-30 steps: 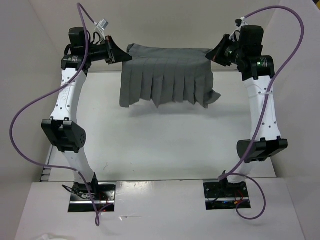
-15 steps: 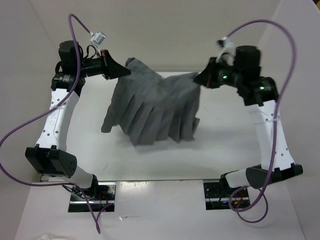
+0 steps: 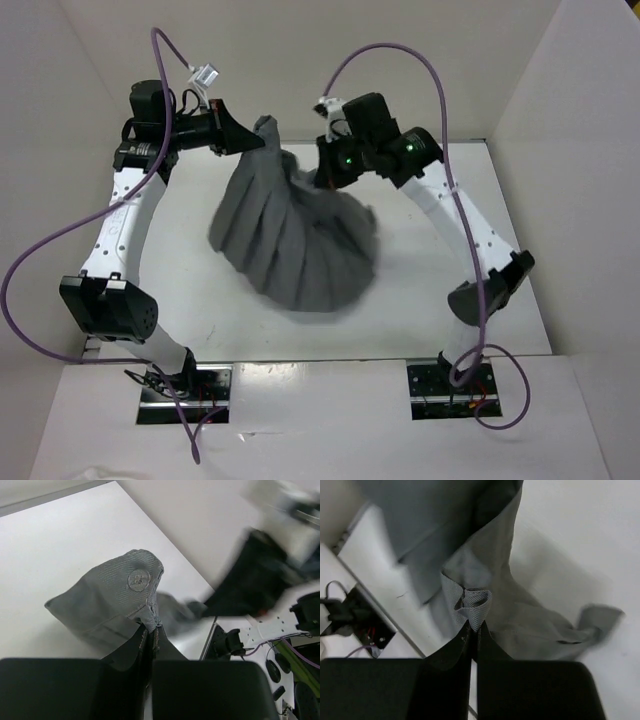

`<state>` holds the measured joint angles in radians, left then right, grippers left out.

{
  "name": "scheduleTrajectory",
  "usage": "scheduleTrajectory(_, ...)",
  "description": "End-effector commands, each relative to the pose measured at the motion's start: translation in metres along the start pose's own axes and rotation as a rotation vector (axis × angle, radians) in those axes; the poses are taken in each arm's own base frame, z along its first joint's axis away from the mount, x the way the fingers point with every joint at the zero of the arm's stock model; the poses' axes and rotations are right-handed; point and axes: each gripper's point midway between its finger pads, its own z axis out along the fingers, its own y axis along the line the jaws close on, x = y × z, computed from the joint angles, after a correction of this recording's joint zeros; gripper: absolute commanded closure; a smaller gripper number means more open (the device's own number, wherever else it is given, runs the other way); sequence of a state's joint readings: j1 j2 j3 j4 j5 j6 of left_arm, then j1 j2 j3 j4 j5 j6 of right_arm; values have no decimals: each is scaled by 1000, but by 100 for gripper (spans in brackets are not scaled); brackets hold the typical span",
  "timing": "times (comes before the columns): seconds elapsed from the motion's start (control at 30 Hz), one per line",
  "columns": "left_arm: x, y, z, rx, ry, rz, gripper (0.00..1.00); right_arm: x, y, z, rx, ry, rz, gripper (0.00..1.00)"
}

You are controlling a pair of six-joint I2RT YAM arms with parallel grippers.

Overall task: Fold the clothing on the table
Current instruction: Flatten the skirt out

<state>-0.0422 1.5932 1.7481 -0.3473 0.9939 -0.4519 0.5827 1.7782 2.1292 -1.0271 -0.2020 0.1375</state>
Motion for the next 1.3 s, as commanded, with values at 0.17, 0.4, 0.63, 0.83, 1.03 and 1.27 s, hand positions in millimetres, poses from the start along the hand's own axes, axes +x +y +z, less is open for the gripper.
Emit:
scheduleTrajectory(0.17,-11,-8,-6,8,-38,52,100,-22,-226,-145,866,-298,513,100)
scheduleTrajectory(0.4,-10,-8,-7,-3,-38,45,100,-71,-108,-162,281,-479,208,100)
scheduleTrajectory(0.63,-27,-4,-5,-1,-66,55,100,-72,-131,-157,349,-478,232,100)
scheduleTrajectory(0.83,-55,27,9,-51,-88,49,100,-93,-156,-155,421,-539,227,100)
scheduleTrajectory(1.03,-67,48,19,-66,-79,-5,100,-97,-160,-151,423,-545,216,100)
scheduleTrajectory(1.27,-44,-12,-14,-14,-127,39,100,-58,-109,-185,293,-545,178,100)
